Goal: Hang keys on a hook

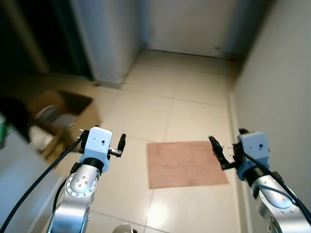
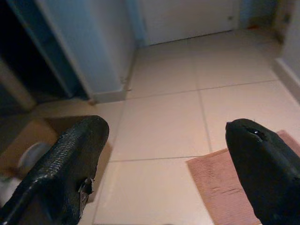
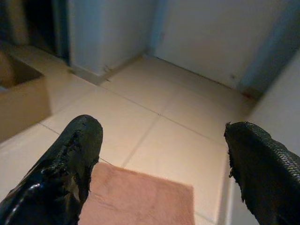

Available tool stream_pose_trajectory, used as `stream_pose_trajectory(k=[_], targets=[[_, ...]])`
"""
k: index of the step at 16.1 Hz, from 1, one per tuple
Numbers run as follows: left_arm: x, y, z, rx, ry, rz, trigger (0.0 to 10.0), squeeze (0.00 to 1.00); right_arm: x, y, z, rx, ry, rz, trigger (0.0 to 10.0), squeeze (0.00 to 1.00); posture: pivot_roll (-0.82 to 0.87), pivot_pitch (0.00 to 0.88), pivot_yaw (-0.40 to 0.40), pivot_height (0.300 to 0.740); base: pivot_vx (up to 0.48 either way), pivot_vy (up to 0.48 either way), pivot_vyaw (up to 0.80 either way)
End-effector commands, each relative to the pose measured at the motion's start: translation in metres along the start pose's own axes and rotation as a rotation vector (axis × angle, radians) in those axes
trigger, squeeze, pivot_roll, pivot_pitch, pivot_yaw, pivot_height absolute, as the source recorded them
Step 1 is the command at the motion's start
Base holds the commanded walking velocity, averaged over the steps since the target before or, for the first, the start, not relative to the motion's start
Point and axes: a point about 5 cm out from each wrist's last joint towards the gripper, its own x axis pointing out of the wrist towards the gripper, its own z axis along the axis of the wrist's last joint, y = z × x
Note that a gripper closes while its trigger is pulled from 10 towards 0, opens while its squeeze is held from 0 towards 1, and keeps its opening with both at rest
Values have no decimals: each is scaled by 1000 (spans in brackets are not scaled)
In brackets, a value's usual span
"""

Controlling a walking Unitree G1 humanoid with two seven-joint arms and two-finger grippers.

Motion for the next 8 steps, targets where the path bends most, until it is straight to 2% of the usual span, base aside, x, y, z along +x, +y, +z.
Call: stream_pose_trajectory(k=[1,2,3,4,5,6,7,8], targets=[[0,-1,4,2,-21,-15,10000,192,0,0,3,-24,-10,-7,10000,1000,-45,0,11,740,0,0,800],[0,1,4,-8,-20,-18,10000,208,3,3,-1,-43,14,-3,10000,1000,-44,0,7,740,0,0,800],[-3,6,3,-9,-22,-3,10000,212,10,10,-2,27,22,-13,10000,1000,-28,0,-5,740,0,0,800],[-4,7,2,-9,-20,-1,10000,212,11,12,-2,42,20,-18,10000,1000,-28,0,-5,740,0,0,800],[-9,9,2,-6,-19,8,10000,212,12,20,2,13,14,22,10000,1000,-2,0,-31,740,0,0,800],[-11,8,3,1,-25,18,10000,208,11,23,4,24,8,70,10000,1000,8,0,-39,740,0,0,800],[-13,5,4,13,-32,7,10000,216,9,18,4,24,-1,47,10000,1000,-1,0,-31,740,0,0,800],[-14,3,3,-5,-32,1,10000,212,8,12,2,122,-15,-10,10000,1000,-29,0,-2,740,0,0,800]])
